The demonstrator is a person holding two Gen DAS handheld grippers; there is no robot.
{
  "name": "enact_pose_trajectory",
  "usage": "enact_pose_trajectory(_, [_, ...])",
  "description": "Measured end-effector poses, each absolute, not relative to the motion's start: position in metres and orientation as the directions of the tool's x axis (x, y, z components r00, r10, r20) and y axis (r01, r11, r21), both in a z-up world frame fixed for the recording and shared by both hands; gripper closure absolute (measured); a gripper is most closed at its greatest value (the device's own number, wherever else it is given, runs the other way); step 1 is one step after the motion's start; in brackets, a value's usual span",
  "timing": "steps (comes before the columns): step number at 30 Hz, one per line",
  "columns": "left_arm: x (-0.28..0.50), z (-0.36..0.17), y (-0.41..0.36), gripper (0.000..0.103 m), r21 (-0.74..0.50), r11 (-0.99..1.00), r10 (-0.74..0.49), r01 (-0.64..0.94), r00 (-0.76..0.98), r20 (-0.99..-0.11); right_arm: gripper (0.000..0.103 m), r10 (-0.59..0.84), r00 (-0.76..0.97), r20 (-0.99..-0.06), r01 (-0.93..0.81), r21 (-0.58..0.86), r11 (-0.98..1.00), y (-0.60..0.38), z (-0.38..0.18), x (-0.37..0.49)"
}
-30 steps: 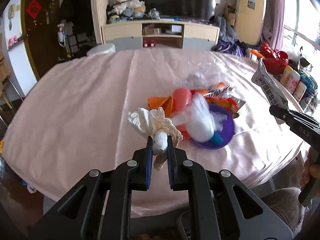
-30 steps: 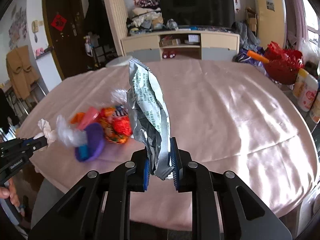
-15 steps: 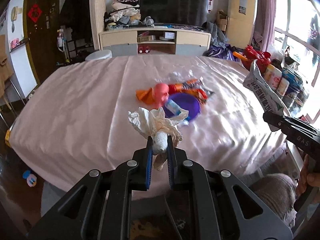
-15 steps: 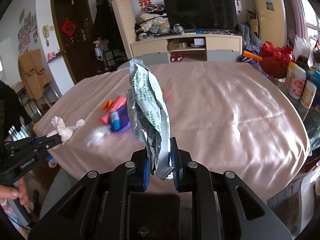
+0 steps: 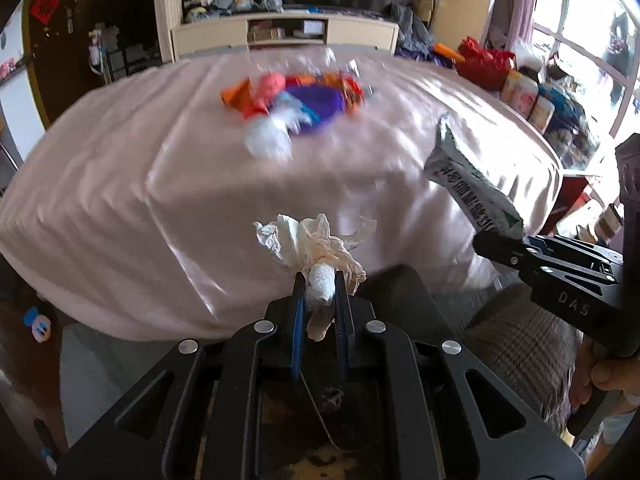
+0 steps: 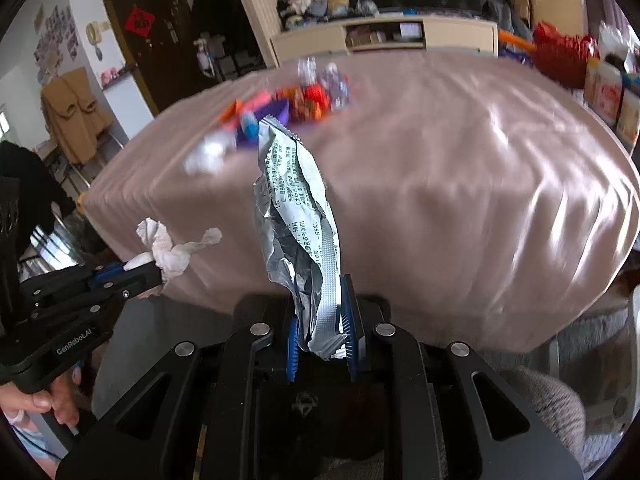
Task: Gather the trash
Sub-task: 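Carry tissue and silver wrapper to the black bin and open both grippers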
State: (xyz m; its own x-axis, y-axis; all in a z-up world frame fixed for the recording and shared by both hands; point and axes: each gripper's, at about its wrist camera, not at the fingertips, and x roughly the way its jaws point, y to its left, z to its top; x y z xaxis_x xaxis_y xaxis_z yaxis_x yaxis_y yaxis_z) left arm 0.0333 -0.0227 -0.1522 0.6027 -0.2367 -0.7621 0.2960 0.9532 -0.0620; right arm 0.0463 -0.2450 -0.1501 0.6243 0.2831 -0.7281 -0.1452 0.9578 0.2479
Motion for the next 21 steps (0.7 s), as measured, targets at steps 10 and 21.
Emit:
enact_pose_trajectory(10, [0.018,-0.21,-0.034,0.091,-0.11,0.942,-0.262,0.318,0.485,-0.835,0.084,0.294,0.511,-0.808,-0.122,0.27,0.955,-0.235,-0.203,0.028])
enact_pose_trajectory(21, [0.019,-0.223,-0.031,0.056,-0.107,0.943,-0.247,0.315,0.446,-0.86,0.063,0.278,0.484,-0.83,-0.089,0.27,0.959,-0.239,-0.208,0.032])
